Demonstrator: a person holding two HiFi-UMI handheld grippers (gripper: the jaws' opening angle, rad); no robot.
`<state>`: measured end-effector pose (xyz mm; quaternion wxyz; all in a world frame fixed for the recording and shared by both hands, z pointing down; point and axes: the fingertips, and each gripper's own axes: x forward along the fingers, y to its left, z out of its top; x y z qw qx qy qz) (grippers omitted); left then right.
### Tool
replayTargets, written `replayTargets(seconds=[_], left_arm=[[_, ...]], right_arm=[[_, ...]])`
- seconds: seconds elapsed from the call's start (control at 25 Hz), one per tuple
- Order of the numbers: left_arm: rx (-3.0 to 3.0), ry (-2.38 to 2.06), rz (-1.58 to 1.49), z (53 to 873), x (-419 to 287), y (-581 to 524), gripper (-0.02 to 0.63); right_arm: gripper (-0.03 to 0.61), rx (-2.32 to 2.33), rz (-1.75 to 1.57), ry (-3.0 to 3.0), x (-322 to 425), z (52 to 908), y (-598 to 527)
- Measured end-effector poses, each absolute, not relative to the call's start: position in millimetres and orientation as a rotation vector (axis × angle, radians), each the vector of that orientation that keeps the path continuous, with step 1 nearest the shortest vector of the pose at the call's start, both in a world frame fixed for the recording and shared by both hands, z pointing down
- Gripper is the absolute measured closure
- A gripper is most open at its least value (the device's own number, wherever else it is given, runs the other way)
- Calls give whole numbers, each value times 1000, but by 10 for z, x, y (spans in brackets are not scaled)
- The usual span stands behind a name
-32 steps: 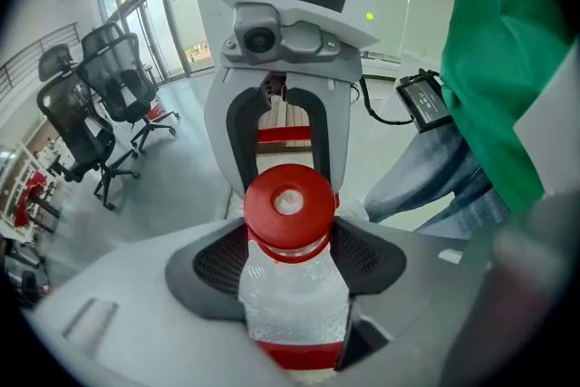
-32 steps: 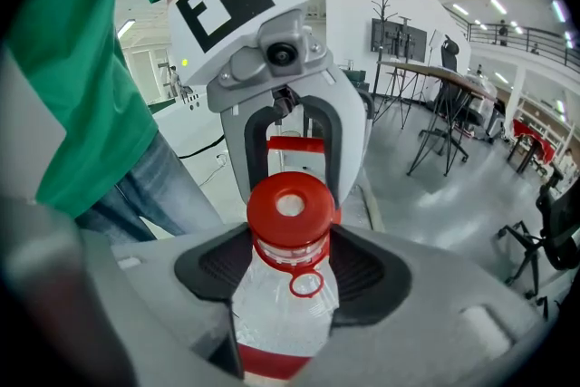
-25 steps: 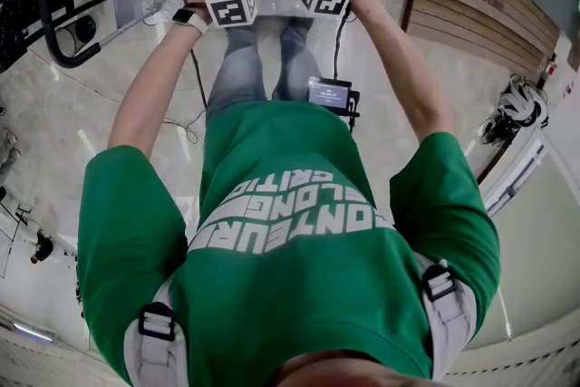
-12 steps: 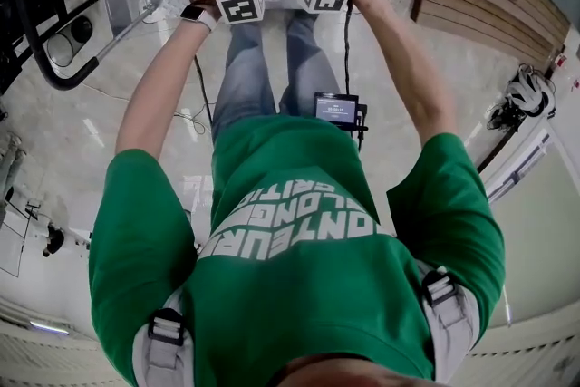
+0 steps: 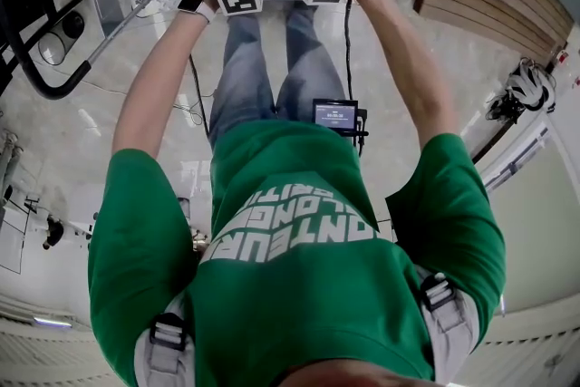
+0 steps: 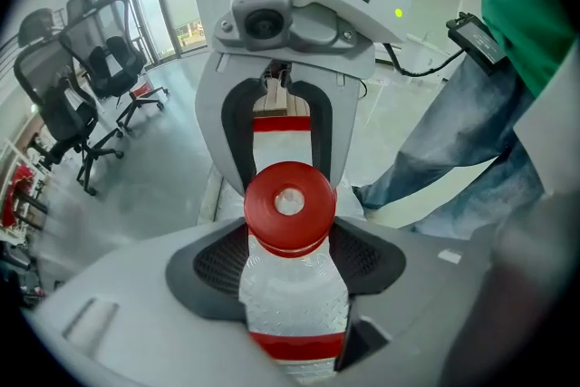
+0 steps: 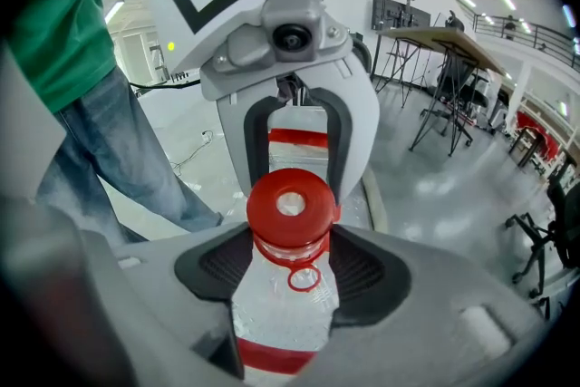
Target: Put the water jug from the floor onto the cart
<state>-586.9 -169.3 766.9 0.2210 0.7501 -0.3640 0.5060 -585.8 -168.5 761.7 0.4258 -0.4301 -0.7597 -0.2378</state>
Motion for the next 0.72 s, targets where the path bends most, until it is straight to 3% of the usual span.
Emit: replayTargets(seconds=[0.72], left_arm=[[2068,-1053,1415,7760,-5839,-1604,310]], right_arm=[[322,-1041,-635,-1933,-5827,7699,-1599]])
